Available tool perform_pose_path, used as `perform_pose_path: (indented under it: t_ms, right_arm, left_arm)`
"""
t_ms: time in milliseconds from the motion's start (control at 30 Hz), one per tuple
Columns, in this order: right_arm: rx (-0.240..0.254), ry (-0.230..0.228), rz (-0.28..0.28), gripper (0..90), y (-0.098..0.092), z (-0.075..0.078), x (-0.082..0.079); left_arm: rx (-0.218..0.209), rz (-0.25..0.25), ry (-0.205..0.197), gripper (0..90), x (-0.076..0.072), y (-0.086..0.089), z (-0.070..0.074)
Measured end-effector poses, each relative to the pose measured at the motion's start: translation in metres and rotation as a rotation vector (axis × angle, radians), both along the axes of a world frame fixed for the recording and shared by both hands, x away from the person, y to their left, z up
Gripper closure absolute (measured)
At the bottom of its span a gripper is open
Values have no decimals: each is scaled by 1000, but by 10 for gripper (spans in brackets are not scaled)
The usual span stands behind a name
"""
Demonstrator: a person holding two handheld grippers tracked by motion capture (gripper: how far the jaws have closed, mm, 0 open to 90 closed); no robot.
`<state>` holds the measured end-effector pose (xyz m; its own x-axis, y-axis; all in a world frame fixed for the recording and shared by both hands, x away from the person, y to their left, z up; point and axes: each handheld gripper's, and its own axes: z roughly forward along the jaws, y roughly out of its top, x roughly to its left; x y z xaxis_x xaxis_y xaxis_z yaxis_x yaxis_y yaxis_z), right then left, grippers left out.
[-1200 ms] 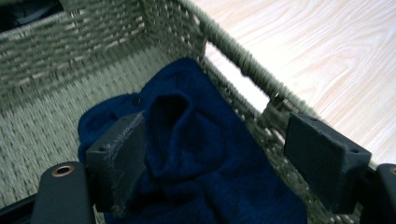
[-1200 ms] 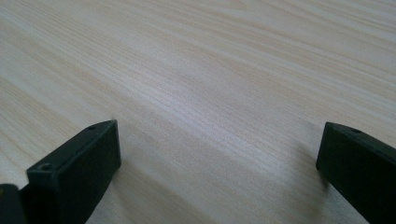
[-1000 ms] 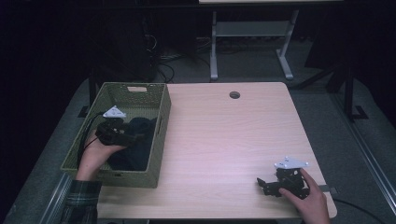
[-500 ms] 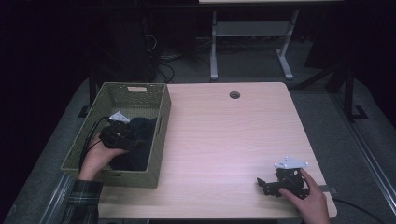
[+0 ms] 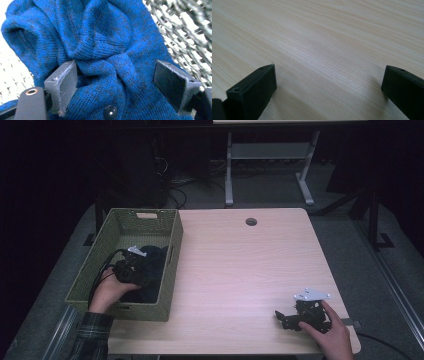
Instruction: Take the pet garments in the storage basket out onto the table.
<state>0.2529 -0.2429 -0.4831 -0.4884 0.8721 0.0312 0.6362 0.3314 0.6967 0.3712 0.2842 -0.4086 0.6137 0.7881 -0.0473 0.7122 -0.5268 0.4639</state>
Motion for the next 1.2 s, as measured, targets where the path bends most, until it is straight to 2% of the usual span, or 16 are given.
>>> perform_pose_path:
  t_ms: [133,233,267,300,333,367,433,467,533,600,633,733,833,933,1200]
  right_arm:
    - [0,0,0,0,0,0,0]
    - [0,0,0,0,0,0,0]
    - [0,0,0,0,0,0,0]
    - [0,-1,1,0,0,0,0]
    - [0,0,0,0,0,0,0]
    - [0,0,0,0,0,0,0]
    - [0,0,0,0,0,0,0]
    - [0,0,0,0,0,0,0]
    - [0,0,0,0,0,0,0]
    - [0,1,-1,0,0,0,0]
    - [0,1,-1,0,0,0,0]
    - [0,0,0,0,0,0,0]
    - [1,0,0,0,0,0,0]
    - [0,0,0,0,0,0,0]
    - [0,0,0,0,0,0,0]
  left_arm:
    - [15,2,24,212,3,-1,-5]
    - [27,4,44,295,4,-1,-7]
    - [30,4,47,295,4,-1,-8]
    - [28,4,55,327,4,-2,-8]
    - [27,3,69,416,4,-2,-8]
    - [34,-1,78,416,5,-2,-9]
    - [44,2,84,500,4,-3,-9]
    - [53,5,86,600,4,-3,-9]
    - [52,12,95,623,5,-2,-8]
    - [43,15,99,695,5,-1,-6]
    - [42,19,96,695,5,-1,-6]
    - [14,23,94,720,4,2,-1]
    - [-29,29,73,730,4,6,5]
    - [-78,49,25,730,2,12,13]
    - [-194,78,-55,733,-2,29,30]
